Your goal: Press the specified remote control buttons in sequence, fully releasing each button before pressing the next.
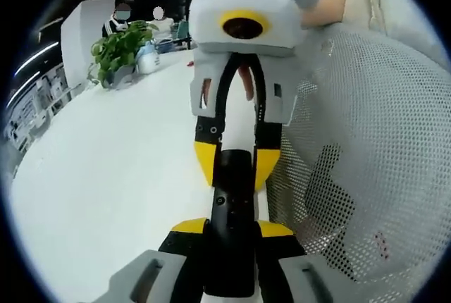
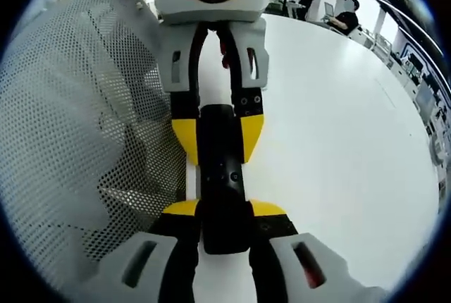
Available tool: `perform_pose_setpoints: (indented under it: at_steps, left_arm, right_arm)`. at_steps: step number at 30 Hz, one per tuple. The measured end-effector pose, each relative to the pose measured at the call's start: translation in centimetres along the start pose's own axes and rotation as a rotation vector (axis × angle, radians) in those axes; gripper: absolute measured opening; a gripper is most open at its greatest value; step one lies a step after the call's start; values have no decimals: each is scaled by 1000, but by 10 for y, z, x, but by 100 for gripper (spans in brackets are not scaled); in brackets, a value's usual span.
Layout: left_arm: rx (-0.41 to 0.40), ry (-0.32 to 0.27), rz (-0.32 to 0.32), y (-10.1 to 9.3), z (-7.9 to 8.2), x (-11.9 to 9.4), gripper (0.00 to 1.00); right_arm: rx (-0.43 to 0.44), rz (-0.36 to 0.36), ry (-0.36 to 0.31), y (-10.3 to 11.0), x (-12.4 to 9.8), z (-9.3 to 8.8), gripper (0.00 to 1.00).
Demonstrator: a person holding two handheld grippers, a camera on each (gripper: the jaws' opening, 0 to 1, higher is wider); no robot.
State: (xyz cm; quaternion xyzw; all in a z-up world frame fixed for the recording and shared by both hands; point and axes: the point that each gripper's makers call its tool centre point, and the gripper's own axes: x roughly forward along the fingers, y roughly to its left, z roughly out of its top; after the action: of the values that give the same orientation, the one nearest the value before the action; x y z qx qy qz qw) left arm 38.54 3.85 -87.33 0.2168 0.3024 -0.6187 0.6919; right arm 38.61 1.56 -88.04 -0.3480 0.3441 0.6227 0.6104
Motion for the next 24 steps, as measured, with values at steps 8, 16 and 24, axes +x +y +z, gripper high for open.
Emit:
perform_pose_setpoints:
  at_steps: [8, 16, 24]
  left_arm:
    - [-103, -11, 50, 13, 5, -2, 36]
    - [-223, -202, 182, 46, 39, -24, 51]
    - [-304, -334, 360, 82, 59, -59, 78]
  right_arm:
    - [26, 3, 1, -1, 0, 0, 25]
    - [45, 7, -2, -1, 0, 0, 25]
    - [53, 4, -3, -3, 1, 1, 25]
